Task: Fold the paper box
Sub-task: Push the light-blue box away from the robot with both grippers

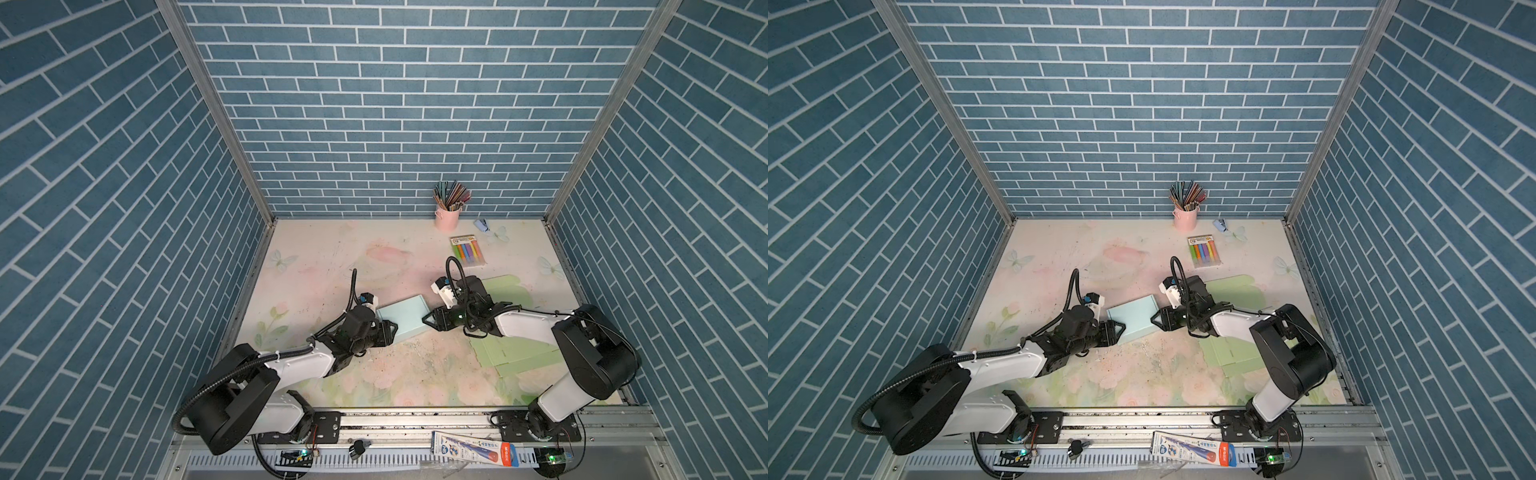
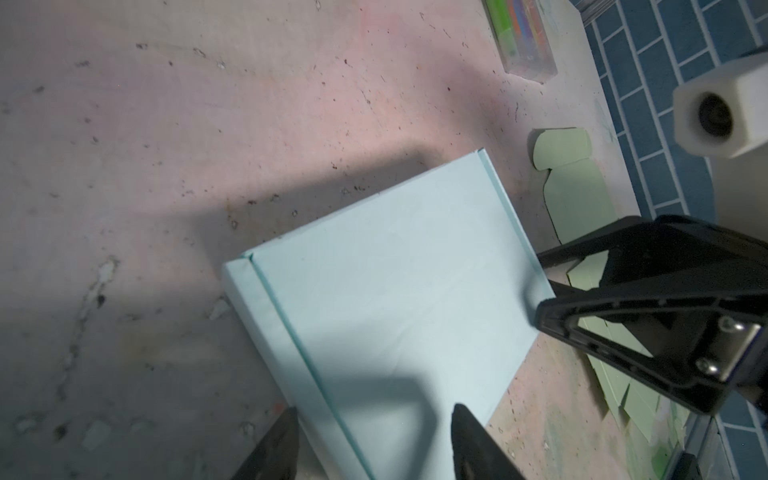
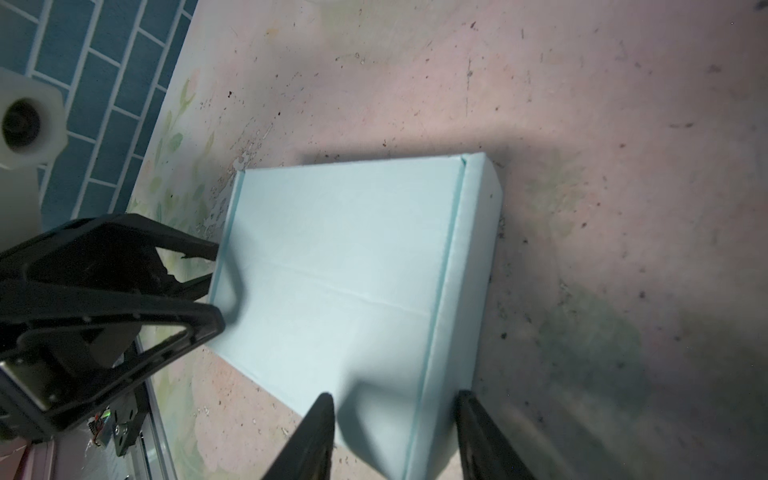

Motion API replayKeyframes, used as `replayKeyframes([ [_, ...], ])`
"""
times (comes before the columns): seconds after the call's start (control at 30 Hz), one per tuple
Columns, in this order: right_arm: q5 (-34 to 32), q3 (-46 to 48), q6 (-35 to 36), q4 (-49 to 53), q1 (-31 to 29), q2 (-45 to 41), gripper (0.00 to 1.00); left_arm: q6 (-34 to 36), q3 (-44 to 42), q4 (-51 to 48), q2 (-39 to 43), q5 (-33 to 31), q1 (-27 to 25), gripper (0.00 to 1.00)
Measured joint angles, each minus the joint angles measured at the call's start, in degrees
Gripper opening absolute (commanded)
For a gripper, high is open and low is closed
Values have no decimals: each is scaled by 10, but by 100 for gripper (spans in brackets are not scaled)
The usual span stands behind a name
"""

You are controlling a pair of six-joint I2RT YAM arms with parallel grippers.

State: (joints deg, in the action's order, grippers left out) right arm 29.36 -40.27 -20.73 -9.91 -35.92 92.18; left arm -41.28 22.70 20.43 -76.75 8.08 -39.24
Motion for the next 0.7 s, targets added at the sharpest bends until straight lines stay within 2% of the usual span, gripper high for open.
replayKeyframes([
  [0.27, 0, -43, 0, 5, 12, 40, 46, 47, 87, -20, -78, 5, 49, 55],
  [0.7, -5, -194, 0, 11, 59, 166, 45, 145, 325, -91, -275, 26, 125, 54],
])
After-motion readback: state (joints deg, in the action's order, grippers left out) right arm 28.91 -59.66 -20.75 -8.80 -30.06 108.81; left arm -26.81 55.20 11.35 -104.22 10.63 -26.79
